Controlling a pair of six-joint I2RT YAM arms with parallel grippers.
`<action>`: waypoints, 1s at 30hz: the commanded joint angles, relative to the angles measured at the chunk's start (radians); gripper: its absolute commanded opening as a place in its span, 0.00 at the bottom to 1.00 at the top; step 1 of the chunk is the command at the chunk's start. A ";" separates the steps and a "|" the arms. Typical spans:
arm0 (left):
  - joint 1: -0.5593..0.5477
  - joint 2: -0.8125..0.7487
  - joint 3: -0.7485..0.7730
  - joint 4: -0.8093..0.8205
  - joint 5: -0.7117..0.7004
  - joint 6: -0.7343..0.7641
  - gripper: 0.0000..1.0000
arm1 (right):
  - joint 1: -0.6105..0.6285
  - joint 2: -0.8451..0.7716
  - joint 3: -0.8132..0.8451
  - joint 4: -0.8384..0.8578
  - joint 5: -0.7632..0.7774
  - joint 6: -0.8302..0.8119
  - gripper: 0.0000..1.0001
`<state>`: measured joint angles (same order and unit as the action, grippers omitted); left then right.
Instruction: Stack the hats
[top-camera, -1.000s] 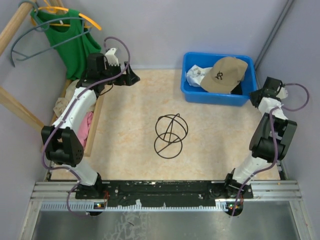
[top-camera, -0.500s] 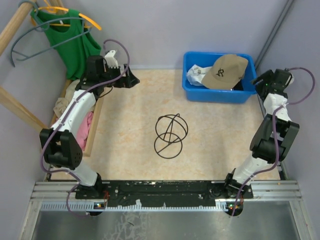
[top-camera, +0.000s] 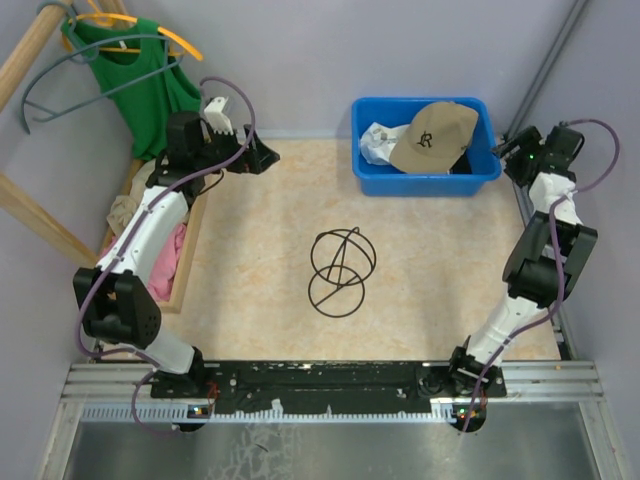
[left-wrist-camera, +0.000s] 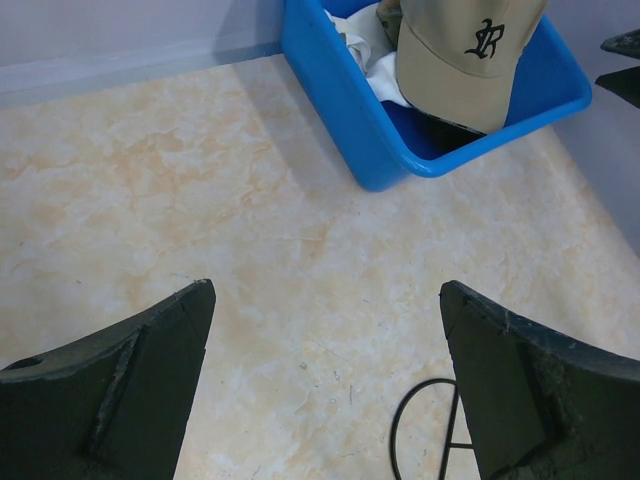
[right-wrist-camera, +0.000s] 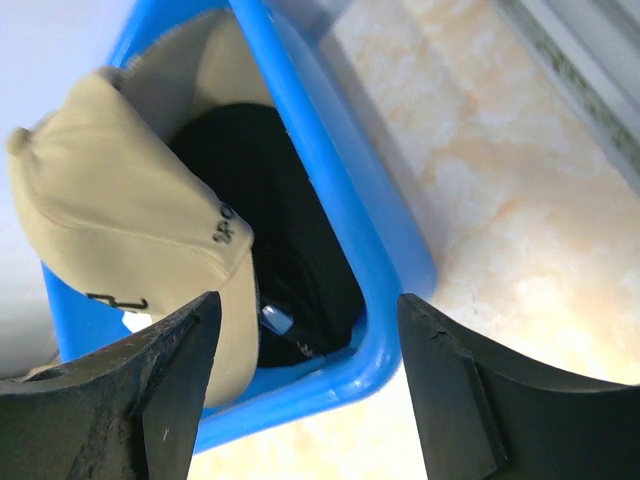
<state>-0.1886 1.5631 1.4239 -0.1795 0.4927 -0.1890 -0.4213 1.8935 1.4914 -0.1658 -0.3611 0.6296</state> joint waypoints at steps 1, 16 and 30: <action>-0.005 -0.015 -0.005 0.036 0.029 0.014 0.99 | -0.002 -0.046 0.104 -0.005 0.036 -0.088 0.70; -0.006 0.037 0.045 0.035 0.062 0.029 0.99 | 0.076 -0.026 0.113 0.216 -0.144 -0.093 0.77; -0.006 0.021 0.053 0.020 0.054 0.063 0.99 | 0.173 0.285 0.362 0.282 -0.084 -0.060 0.83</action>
<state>-0.1902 1.5929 1.4322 -0.1730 0.5354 -0.1490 -0.2417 2.1483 1.7885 0.0189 -0.4717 0.5522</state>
